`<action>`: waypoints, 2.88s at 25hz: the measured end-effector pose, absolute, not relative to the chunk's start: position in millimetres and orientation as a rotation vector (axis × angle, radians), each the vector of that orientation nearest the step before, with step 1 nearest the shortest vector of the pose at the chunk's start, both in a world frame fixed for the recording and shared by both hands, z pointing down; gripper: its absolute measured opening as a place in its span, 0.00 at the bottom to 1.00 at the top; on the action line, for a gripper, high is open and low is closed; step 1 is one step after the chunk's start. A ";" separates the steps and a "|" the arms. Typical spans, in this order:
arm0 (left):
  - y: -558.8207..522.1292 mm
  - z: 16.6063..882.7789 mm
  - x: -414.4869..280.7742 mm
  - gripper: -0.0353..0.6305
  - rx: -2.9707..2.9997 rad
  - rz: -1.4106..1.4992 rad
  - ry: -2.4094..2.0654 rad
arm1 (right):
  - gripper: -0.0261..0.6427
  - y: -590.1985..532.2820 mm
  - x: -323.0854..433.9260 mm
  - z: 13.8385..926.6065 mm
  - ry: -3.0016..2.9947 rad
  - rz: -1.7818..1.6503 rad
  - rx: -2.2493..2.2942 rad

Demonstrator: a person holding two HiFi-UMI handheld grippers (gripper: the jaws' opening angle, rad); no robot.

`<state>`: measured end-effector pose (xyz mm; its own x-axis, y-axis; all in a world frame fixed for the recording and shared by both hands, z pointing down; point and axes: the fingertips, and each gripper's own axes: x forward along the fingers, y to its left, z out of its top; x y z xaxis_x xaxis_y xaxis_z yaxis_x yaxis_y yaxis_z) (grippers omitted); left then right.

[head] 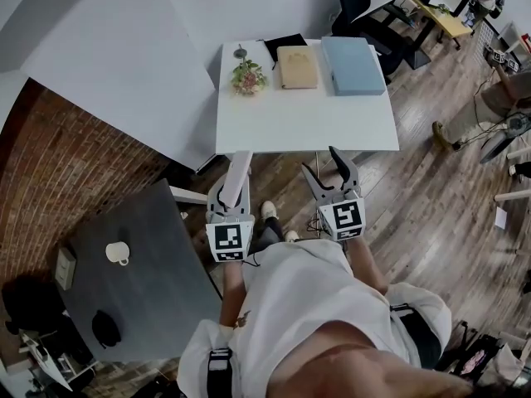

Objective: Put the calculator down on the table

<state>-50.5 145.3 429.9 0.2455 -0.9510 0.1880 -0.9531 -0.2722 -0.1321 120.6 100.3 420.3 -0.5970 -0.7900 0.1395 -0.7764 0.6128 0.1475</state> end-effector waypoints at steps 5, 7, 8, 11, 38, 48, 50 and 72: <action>118.8 431.7 -66.6 0.16 2.478 0.364 -1.869 | 0.48 74.6 104.7 422.2 -2.630 -0.098 1.314; 108.7 431.9 -72.7 0.16 2.481 0.361 -1.860 | 0.48 64.8 99.0 422.5 -2.621 -0.095 1.319; 103.8 432.1 -75.8 0.16 2.482 0.358 -1.856 | 0.48 60.0 96.4 422.7 -2.615 -0.095 1.322; 89.4 432.8 -86.3 0.16 2.486 0.347 -1.847 | 0.48 47.0 88.2 422.2 -2.602 -0.099 1.334; -3.2 422.2 -140.3 0.16 2.593 0.270 -1.738 | 0.48 -26.0 39.5 413.1 -2.486 -0.125 1.459; -36.8 436.3 -149.7 0.16 2.550 0.296 -1.737 | 0.48 -64.1 27.8 417.2 -2.501 -0.111 1.438; -49.9 439.5 -149.7 0.16 2.543 0.307 -1.739 | 0.48 -77.1 28.0 419.8 -2.504 -0.105 1.432; -148.2 479.9 -127.9 0.16 2.453 0.414 -1.692 | 0.47 -184.8 41.3 447.9 -2.525 -0.014 1.345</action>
<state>-127.9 -148.2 479.9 0.3325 -0.8949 0.2977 -0.9313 -0.3613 -0.0460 41.3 -184.8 447.9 -0.5273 -0.8150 0.2402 -0.8122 0.5665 0.1390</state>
